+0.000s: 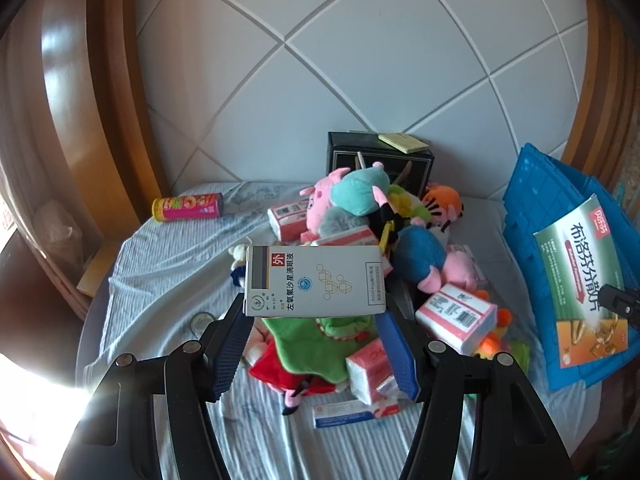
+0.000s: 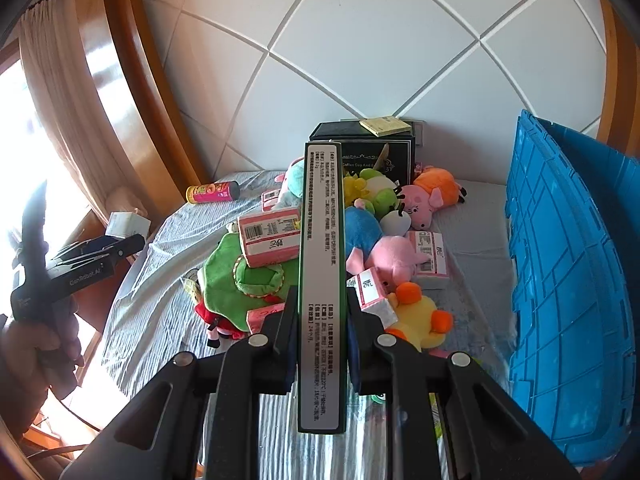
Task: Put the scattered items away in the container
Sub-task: 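Carry the white box and green box up and over the blue crate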
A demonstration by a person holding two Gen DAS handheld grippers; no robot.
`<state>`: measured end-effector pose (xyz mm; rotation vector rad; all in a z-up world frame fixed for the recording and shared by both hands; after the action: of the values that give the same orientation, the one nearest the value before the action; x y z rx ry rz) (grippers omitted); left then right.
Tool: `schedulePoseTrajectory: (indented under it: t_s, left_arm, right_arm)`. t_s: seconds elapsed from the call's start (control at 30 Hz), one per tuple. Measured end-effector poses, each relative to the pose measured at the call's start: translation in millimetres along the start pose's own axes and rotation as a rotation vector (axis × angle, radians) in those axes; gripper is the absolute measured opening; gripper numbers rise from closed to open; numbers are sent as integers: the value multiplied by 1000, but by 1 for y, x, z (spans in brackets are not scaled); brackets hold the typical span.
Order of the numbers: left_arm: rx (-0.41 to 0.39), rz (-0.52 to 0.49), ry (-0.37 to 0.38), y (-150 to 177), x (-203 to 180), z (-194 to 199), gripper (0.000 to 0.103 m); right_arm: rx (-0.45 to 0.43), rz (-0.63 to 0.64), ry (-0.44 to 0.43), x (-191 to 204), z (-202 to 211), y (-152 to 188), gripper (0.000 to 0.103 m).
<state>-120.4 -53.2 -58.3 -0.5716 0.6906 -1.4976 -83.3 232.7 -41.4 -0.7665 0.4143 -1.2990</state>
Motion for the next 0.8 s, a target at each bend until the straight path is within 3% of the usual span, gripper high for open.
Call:
schedulePoseTrajectory:
  t_s: [0.37, 0.8]
  left_arm:
    - [-79, -67, 105, -42, -113, 9, 62]
    - [-156, -207, 328, -88, -276, 13, 62]
  right_arm:
    - [-64, -32, 51, -79, 51, -10, 19]
    - [-132, -140, 214, -185, 111, -11, 19]
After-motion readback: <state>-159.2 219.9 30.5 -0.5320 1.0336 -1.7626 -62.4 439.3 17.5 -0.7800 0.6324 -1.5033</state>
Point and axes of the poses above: each gripper's, at about its wrist camera, not at the fingertips, and z roughly against the way its jaws point, x to its left, y to its underside, the point moved 2 cm from there along -z, roughly the way its jaws point, and after that the axes turned 3 degrees about y, right-handed, at the moved point
